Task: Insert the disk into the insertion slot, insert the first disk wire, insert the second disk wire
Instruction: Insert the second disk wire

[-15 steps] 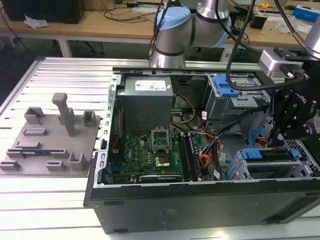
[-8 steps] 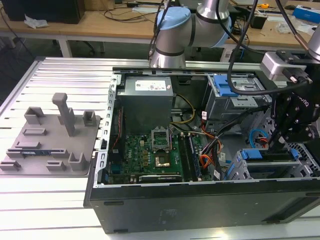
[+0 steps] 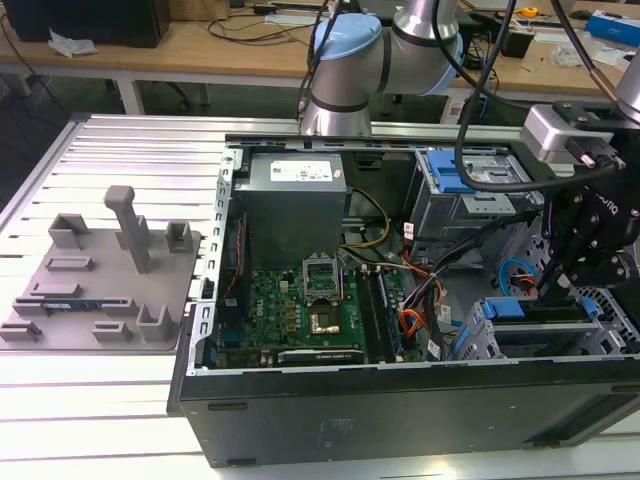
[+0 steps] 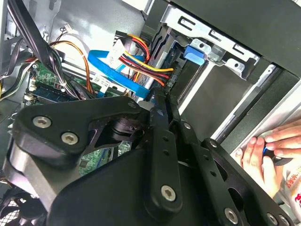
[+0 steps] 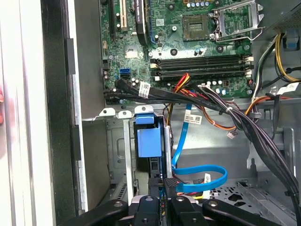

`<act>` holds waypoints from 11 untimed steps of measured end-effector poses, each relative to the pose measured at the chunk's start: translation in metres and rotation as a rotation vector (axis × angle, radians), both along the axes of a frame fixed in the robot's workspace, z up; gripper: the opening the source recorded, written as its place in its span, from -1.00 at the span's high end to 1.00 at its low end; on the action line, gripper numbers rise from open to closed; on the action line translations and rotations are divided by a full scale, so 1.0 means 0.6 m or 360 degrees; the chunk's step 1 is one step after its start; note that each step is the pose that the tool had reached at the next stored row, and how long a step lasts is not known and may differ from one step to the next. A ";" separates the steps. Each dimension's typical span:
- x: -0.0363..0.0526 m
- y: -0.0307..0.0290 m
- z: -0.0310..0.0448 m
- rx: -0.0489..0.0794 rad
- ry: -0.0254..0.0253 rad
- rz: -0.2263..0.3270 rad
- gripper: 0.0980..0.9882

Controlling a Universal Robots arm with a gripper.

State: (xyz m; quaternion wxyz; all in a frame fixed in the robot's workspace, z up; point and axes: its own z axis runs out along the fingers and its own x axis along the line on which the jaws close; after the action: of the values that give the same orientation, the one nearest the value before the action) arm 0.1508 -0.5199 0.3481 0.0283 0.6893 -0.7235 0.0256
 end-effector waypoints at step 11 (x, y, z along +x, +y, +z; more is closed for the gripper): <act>0.000 0.0000 -0.005 0.0000 0.00000 0.0000 0.86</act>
State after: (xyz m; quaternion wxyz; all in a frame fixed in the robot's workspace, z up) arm 0.1508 -0.5199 0.3448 0.0283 0.6893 -0.7235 0.0256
